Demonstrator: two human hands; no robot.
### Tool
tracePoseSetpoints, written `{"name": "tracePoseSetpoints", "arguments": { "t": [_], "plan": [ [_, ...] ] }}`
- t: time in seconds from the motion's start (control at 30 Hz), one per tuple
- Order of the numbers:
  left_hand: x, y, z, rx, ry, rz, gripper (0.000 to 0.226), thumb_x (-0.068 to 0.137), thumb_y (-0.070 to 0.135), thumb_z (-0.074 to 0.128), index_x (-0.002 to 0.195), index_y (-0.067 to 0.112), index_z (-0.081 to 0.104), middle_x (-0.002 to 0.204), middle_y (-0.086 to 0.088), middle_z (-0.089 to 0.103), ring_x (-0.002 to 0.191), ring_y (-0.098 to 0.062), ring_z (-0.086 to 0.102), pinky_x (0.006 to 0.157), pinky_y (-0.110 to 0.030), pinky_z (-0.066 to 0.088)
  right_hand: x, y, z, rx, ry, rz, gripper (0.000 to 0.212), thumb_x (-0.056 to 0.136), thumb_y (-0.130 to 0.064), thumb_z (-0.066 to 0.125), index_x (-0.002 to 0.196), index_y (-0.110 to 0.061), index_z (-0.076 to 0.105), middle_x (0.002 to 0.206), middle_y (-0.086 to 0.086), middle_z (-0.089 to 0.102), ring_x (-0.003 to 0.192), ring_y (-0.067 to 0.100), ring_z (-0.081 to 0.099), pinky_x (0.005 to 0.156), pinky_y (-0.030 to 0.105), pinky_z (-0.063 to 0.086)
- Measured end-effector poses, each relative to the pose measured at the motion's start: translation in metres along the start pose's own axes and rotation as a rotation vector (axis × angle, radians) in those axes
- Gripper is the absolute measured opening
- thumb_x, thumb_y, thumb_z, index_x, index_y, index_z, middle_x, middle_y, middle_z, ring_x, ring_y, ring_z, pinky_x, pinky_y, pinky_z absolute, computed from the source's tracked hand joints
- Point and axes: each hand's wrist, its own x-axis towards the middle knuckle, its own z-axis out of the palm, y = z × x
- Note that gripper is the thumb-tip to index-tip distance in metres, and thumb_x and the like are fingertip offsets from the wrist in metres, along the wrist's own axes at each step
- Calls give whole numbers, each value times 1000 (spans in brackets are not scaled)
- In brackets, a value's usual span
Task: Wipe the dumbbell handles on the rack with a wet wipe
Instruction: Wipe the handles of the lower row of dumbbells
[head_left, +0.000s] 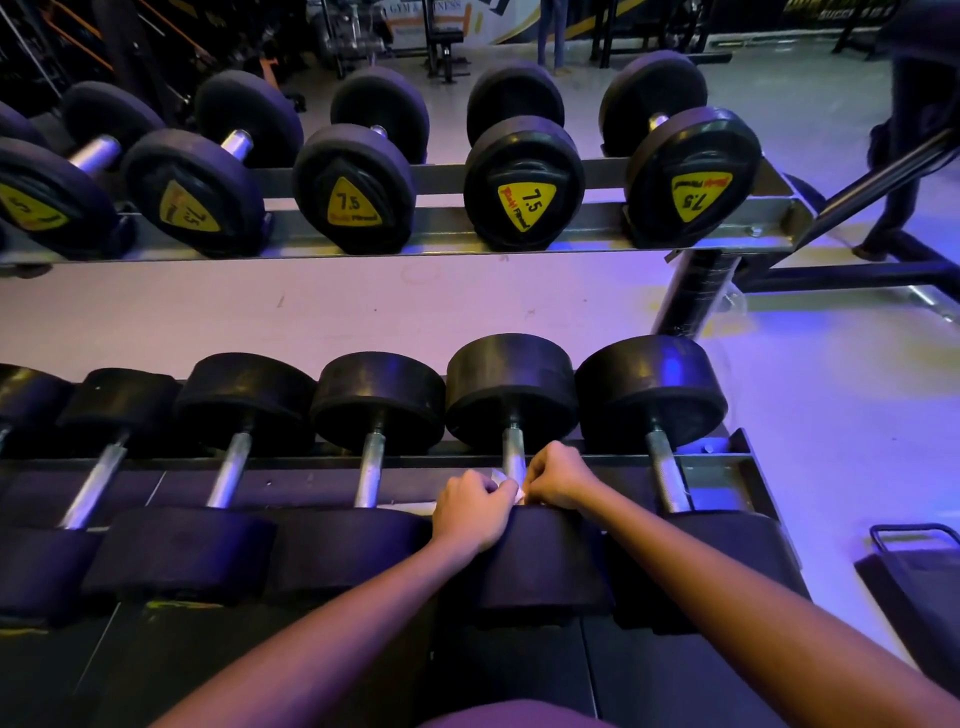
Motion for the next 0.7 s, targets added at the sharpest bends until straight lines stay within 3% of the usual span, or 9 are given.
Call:
{"name": "tracePoseSetpoints", "arguments": {
  "t": [0.17,0.33,0.53,0.63,0.7],
  "plan": [
    [-1,2,-2,13,-2,6,45,85,34,56,46,13,45,48,0,38,58,-22,43,55,-32,26,-6,1,-9,153,-18,51,12,62,-1,81,65,-10,73,68,8,67,57,10,57,54,21,51],
    [-2,1,-2,-23,-6,2,40,85,36,54,58,8,62,53,0,49,62,-23,50,54,-31,29,8,-15,-24,338,224,63,13,67,-6,83,68,-11,71,68,3,65,58,5,56,41,10,39],
    [-2,-1,-1,-49,-13,9,41,86,38,53,55,11,61,55,-2,54,67,-25,57,53,-32,33,17,-23,-13,200,167,44,12,67,-10,85,70,-9,74,70,3,67,72,14,63,65,24,52],
    [-1,-1,-1,-44,-13,12,44,85,40,53,56,8,61,56,-6,56,67,-28,58,55,-36,37,10,-15,-8,148,110,71,8,66,-1,80,68,-4,72,69,9,68,67,16,63,65,29,57],
    [-1,1,-2,-28,-17,5,44,84,37,54,50,9,53,52,-4,47,63,-28,52,50,-35,30,2,-4,-4,139,43,79,9,64,1,79,70,0,73,74,15,71,62,15,62,64,30,58]
  ]
}}
